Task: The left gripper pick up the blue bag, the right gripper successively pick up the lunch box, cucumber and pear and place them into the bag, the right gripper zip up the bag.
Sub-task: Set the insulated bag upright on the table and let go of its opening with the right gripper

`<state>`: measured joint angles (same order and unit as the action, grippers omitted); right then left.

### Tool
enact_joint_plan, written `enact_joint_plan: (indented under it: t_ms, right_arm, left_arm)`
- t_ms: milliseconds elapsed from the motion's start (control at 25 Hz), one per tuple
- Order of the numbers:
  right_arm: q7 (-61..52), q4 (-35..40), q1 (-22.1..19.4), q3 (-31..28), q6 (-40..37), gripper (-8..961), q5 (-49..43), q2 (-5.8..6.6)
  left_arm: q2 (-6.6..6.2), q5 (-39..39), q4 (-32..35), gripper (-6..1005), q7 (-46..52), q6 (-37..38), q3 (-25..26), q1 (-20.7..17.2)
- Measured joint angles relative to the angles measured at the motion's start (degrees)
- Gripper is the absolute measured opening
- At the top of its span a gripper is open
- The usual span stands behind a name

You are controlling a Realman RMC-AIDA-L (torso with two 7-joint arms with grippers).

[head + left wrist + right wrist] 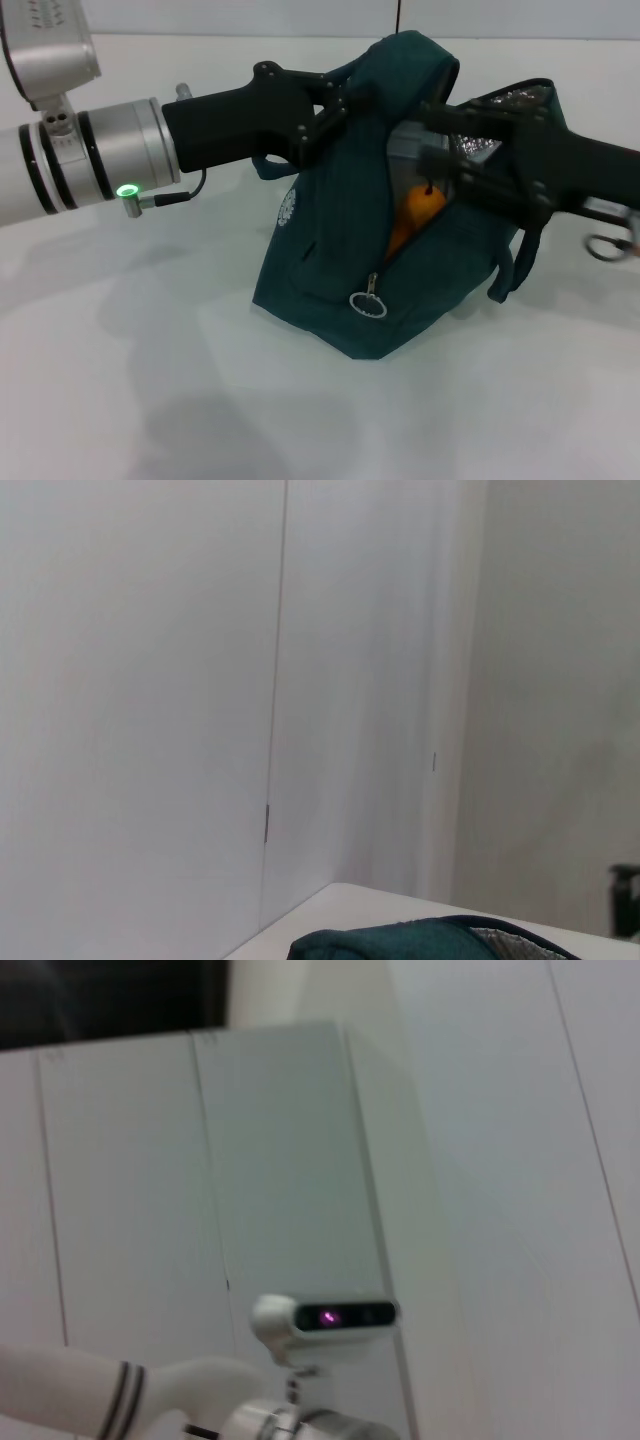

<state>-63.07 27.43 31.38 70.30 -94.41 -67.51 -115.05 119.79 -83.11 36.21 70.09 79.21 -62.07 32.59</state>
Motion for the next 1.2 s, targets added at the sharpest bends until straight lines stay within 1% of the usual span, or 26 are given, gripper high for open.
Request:
enact_joint_plan:
  t_ms: [80, 120, 320, 360, 440, 520, 600, 640, 720, 880, 920, 960, 1080, 1200]
  right_arm:
    - [0.9, 1.8, -2.2, -0.3, -2.9, 263, 0.0, 0.84]
    - [1.1, 3.1, -3.7, -0.3, -4.5, 281, -0.4, 1.64]
    - [0.8, 7.3, -9.4, -0.4, -8.9, 479, -6.0, 5.80]
    - [0.8, 7.4, -10.6, -0.6, -9.2, 480, -6.7, 6.44]
    - [1.0, 7.1, -12.7, -1.7, -8.8, 482, -7.7, 6.97]
    - [1.0, 6.9, -14.1, -3.9, -7.1, 484, -9.7, 6.68]
    - [1.1, 6.7, -14.8, -6.6, -4.3, 484, -12.9, 5.49]
    - [1.1, 6.7, -15.1, -7.6, -2.8, 484, -14.4, 4.60]
    - [1.1, 6.7, -14.8, -8.0, -0.3, 484, -16.9, 3.40]
    - [1.1, 6.7, -12.7, -7.9, 3.7, 484, -21.5, 0.63]
    - [1.2, 6.5, -12.0, -7.4, 4.2, 485, -22.2, 0.18]
    - [1.2, 6.4, -11.5, -6.8, 4.4, 485, -22.5, -0.03]
    - [1.2, 5.7, -10.2, -4.9, 4.7, 485, -22.8, -0.14]
    - [1.2, 5.4, -9.9, -4.6, 4.9, 485, -22.7, -0.15]
  left_arm:
    - [0.00, 0.0, 0.0, 154, 0.0, 0.0, 0.1, -0.1]
    - [0.00, 0.1, 0.0, 154, 0.0, 0.0, 0.2, -0.2]
    - [-0.01, 0.1, 0.0, 156, 0.0, 0.0, 0.2, -0.8]
    - [0.00, 0.1, 0.0, 156, 0.0, 0.0, 0.2, -0.9]
    - [0.00, 0.1, -0.1, 156, -0.1, 0.0, 0.1, -0.9]
    - [0.00, 0.0, -0.1, 157, 0.0, 0.0, 0.0, -0.9]
    - [0.00, 0.0, -0.1, 157, 0.0, 0.0, 0.0, -0.7]
    - [0.00, 0.0, -0.1, 158, 0.0, 0.0, 0.0, -0.6]
    - [0.00, 0.0, -0.2, 158, 0.2, 0.0, 0.0, -0.3]
    - [0.00, 0.0, -0.2, 159, 0.4, 0.0, -0.1, -0.2]
    - [0.01, 0.0, -0.2, 159, 0.4, 0.0, -0.1, -0.2]
    - [0.02, 0.0, -0.2, 160, 0.4, 0.0, -0.1, -0.2]
    - [0.08, 0.0, -0.6, 160, 0.4, 0.0, -0.1, -0.2]
    - [0.09, 0.0, -0.9, 161, 0.2, 0.0, -0.1, -0.4]
